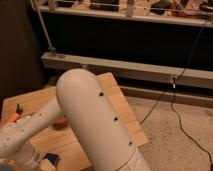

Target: Wipe the white sponge on the table

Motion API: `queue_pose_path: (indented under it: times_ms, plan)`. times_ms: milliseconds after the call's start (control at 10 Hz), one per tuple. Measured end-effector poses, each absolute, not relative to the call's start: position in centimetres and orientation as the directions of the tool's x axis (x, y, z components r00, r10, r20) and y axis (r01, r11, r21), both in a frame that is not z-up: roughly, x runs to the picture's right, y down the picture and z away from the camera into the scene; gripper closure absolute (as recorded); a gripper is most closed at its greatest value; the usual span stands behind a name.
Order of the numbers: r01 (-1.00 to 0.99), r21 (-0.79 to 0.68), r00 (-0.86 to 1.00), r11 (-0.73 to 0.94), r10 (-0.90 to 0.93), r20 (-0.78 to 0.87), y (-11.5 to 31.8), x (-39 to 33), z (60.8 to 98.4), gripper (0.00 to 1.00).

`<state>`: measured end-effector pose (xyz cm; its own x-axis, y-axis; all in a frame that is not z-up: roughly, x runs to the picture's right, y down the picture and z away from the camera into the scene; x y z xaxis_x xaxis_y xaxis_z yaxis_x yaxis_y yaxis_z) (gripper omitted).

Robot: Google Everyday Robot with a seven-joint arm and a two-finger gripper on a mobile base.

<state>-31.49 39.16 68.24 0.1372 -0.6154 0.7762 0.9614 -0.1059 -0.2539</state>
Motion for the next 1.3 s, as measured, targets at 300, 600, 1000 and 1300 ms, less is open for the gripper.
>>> queue_pose_path:
  times_ms: [300, 600, 1000, 1300]
  plan:
    - [0.974, -0.208, 0.109, -0.086, -0.629, 0.769, 38.6, -34.6, 68.7, 0.86]
    - [0.980, -0.177, 0.080, -0.085, -0.649, 0.757, 37.1, -37.4, 69.6, 0.86]
    - [0.980, -0.173, 0.070, -0.096, -0.651, 0.755, 36.6, -38.9, 70.8, 0.86]
    - [0.978, -0.188, 0.083, -0.089, -0.661, 0.746, 35.5, -39.4, 72.5, 0.86]
